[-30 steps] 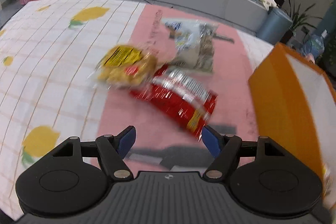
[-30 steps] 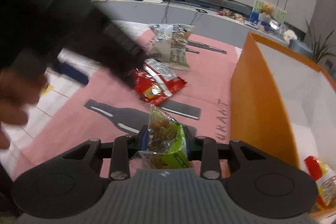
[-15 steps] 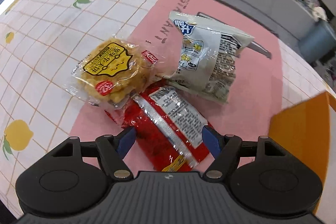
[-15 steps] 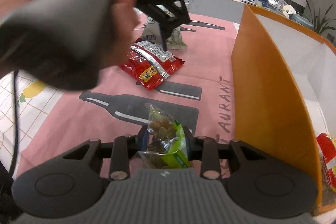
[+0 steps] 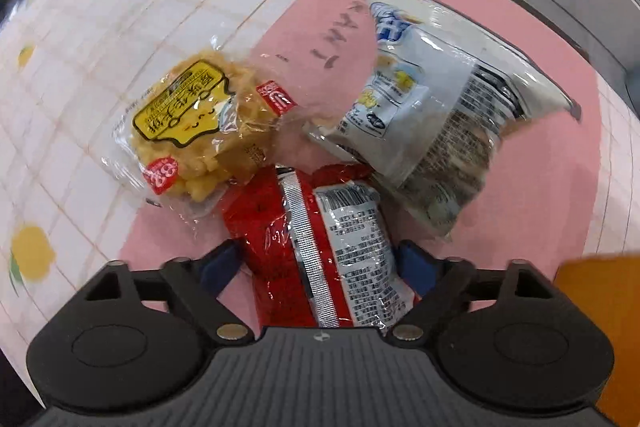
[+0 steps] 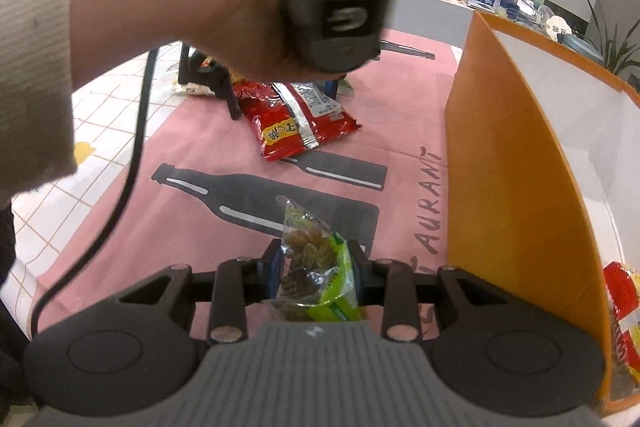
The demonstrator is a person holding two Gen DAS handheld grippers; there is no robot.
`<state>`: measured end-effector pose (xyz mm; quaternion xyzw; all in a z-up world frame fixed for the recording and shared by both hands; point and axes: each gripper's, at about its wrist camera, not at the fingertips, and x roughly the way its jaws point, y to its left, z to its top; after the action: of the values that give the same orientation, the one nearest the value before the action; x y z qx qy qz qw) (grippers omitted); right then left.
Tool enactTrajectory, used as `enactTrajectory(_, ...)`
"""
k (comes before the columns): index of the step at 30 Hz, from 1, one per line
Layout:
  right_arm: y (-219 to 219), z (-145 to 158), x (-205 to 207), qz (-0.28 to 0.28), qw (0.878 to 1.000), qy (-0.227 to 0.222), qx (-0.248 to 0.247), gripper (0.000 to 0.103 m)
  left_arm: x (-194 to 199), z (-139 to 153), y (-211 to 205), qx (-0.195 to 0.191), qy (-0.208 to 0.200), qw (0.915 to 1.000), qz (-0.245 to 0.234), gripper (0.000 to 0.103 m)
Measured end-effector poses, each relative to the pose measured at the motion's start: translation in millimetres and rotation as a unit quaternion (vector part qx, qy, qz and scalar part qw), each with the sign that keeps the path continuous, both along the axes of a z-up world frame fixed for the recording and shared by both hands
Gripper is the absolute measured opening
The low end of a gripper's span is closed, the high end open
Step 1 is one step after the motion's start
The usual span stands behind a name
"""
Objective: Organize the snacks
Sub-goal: 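Carry the raisin packet and red chip bag over the orange box with both grippers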
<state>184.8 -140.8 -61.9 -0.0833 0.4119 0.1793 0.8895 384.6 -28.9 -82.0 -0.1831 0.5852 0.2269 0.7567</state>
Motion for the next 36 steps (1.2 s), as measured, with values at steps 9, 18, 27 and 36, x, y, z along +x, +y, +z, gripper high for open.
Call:
enactTrajectory(9, 0, 1, -4, -0.003, 1.000, -0.003, -0.001, 0.031, -43, 4, 23, -0.083, -0.008, 0.9932, -0.081, 0.084)
enactTrajectory(18, 3, 14, -15, 0.004, 0.999, -0.016, 0.030, 0.031, -109, 47, 45, -0.069, -0.141, 0.9792, -0.129, 0.084)
enactTrajectory(27, -42, 74, -28, -0.007, 0.981, -0.045, 0.189, 0.031, -155, 109, 39, -0.073, -0.228, 0.9563, -0.168, 0.084)
enactTrajectory(36, -167, 119, -22, -0.099, 0.940, -0.148, 0.293, 0.031, -168, 155, 1, -0.085, -0.265, 0.9354, -0.218, 0.084)
